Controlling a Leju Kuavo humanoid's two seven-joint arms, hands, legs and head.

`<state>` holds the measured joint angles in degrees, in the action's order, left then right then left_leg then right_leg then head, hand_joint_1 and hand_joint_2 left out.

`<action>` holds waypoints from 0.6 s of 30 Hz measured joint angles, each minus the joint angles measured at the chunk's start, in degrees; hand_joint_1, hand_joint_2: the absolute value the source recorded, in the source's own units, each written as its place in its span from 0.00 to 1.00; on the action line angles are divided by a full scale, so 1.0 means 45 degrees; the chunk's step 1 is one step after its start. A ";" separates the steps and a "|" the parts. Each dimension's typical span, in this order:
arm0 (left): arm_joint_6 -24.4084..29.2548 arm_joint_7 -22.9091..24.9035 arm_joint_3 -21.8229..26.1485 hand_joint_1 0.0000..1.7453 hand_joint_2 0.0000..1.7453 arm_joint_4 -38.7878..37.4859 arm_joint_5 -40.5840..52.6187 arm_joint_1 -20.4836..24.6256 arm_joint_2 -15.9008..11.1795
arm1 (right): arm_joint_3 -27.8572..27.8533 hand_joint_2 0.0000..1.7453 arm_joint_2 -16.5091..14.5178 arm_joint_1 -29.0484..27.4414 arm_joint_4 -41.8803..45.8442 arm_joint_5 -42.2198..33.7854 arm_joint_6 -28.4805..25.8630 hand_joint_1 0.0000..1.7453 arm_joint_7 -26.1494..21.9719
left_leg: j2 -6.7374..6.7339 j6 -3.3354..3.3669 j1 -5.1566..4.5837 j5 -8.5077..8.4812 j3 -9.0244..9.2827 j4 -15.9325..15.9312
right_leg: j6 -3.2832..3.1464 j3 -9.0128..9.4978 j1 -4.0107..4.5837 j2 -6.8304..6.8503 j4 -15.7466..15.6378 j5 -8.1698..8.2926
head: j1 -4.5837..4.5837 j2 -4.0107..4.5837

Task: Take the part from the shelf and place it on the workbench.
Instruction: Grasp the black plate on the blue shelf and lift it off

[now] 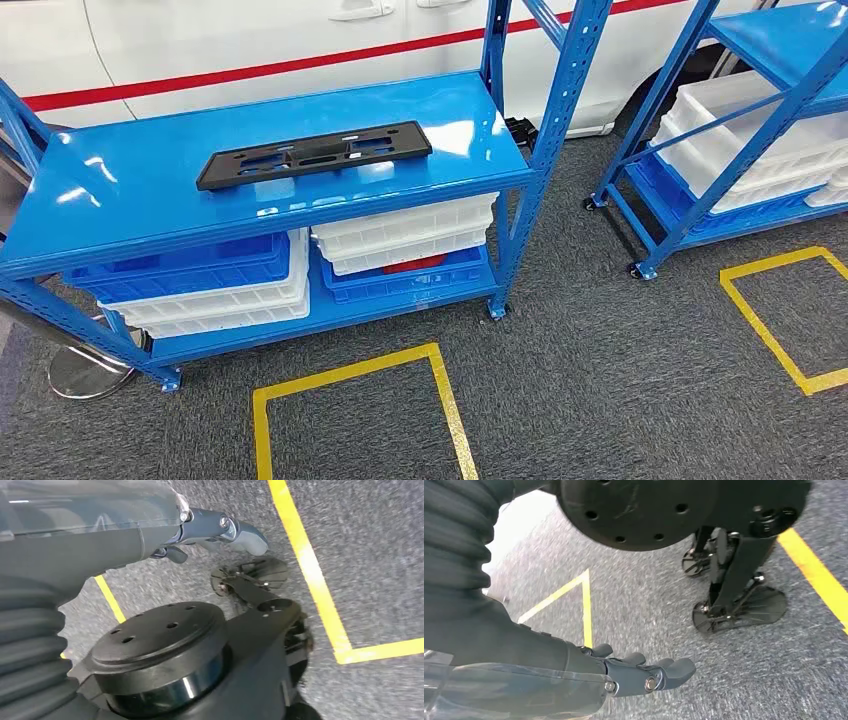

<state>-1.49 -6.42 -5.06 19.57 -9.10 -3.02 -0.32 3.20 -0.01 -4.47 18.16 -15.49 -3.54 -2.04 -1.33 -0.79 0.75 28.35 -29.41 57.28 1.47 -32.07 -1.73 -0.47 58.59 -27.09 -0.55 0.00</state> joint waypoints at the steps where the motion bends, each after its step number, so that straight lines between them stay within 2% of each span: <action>1: -0.0003 -0.0067 -0.0043 0.00 1.00 -0.0097 -0.0107 0.0061 -0.0049 | 0.0068 1.00 0.0010 0.0092 -0.0090 -0.0134 -0.0029 0.00 -0.0004 | 0.0000 0.0000 0.0000 0.0000 0.0001 0.0000 | 0.0000 -0.0003 0.0001 -0.0001 0.0000 0.0000 | 0.0000 0.0000; 3: -0.0052 -0.0470 -0.0210 0.00 1.00 -0.0448 -0.0772 0.0256 -0.0174 | 0.0336 1.00 0.0059 0.0353 -0.0438 -0.0887 -0.0248 0.00 -0.0035 | -0.0001 -0.0001 0.0001 -0.0001 0.0003 0.0001 | 0.0000 -0.0012 0.0002 -0.0004 0.0001 0.0000 | 0.0000 0.0000; 6: -0.0248 -0.1628 -0.0519 0.00 1.00 -0.1006 -0.2687 0.0605 -0.0397 | 0.0823 1.00 0.0141 0.0742 -0.0977 -0.3337 -0.0712 0.00 -0.0288 | 0.0000 -0.0001 0.0001 -0.0002 -0.0001 0.0002 | 0.0000 -0.0015 0.0003 -0.0006 0.0001 0.0000 | 0.0000 0.0000; 8: -0.0406 -0.2131 -0.0644 0.00 1.00 -0.1222 -0.3215 0.0765 -0.0510 | 0.0947 1.00 0.0192 0.0879 -0.1173 -0.4331 -0.0810 0.00 -0.0705 | -0.0001 -0.0001 0.0001 -0.0001 -0.0008 0.0002 | 0.0000 -0.0013 0.0002 -0.0007 0.0001 -0.0001 | 0.0000 0.0000; 9: -0.0466 -0.2305 -0.0702 0.00 1.00 -0.1311 -0.3263 0.0818 -0.0562 | 0.0972 0.75 0.0220 0.0920 -0.1248 -0.4518 -0.0823 0.00 -0.0944 | -0.0002 -0.0001 0.0001 -0.0001 -0.0009 0.0002 | 0.0000 -0.0013 0.0002 -0.0008 0.0001 -0.0001 | 0.0001 0.0000; 10: -0.0511 -0.2446 -0.0762 0.00 0.75 -0.1380 -0.3272 0.0852 -0.0605 | 0.0986 0.50 0.0244 0.0949 -0.1306 -0.4623 -0.0832 0.00 -0.1157 | -0.0003 -0.0001 0.0001 0.0000 -0.0008 0.0002 | 0.0000 -0.0014 0.0002 -0.0008 0.0001 -0.0001 | 0.0000 0.0000; 12: -0.0581 -0.2645 -0.0857 0.00 0.25 -0.1491 -0.3280 0.0890 -0.0661 | 0.0990 0.50 0.0290 0.0985 -0.1403 -0.4760 -0.0838 0.00 -0.1481 | -0.0003 -0.0001 0.0001 -0.0001 -0.0004 0.0002 | 0.0000 -0.0015 0.0002 -0.0008 0.0000 -0.0001 | 0.0000 0.0000; 13: -0.0662 -0.2771 -0.0890 0.00 0.00 -0.1528 -0.3273 0.0895 -0.0673 | 0.0986 0.75 0.0308 0.0997 -0.1445 -0.4863 -0.0839 0.00 -0.1715 | -0.0002 -0.0001 0.0001 -0.0001 -0.0003 0.0002 | 0.0000 -0.0016 0.0001 -0.0008 0.0000 -0.0001 | 0.0000 0.0000; 14: -0.0761 -0.2931 -0.0917 0.00 0.00 -0.1562 -0.3267 0.0900 -0.0678 | 0.0964 1.00 0.0323 0.1004 -0.1480 -0.5013 -0.0841 0.00 -0.2039 | -0.0002 -0.0001 0.0000 0.0000 -0.0005 0.0002 | 0.0000 -0.0015 0.0000 -0.0008 -0.0001 -0.0001 | 0.0000 0.0000; 16: -0.0977 -0.3254 -0.0953 0.00 0.00 -0.1626 -0.3294 0.0913 -0.0683 | 0.0827 1.00 0.0360 0.1012 -0.1517 -0.5475 -0.0742 0.00 -0.2916 | -0.0002 0.0001 -0.0005 0.0001 -0.0013 0.0004 | 0.0001 -0.0013 -0.0006 -0.0008 -0.0005 0.0000 | 0.0000 0.0000; 18: -0.1070 -0.3398 -0.0964 0.00 0.00 -0.1693 -0.3384 0.0927 -0.0685 | 0.0508 0.50 0.0453 0.1023 -0.1529 -0.6074 -0.0364 0.00 -0.3907 | -0.0002 0.0010 -0.0020 0.0007 -0.0018 0.0012 | 0.0004 -0.0011 -0.0022 -0.0007 -0.0012 0.0003 | 0.0000 0.0000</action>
<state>-6.30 -21.71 -9.40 11.96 -24.32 1.15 -3.40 5.49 2.03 0.13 11.28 -42.82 -5.18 -19.63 -1.34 -0.74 0.67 28.38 -29.49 57.34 1.49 -32.12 -1.83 -0.50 58.54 -27.07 -0.55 0.00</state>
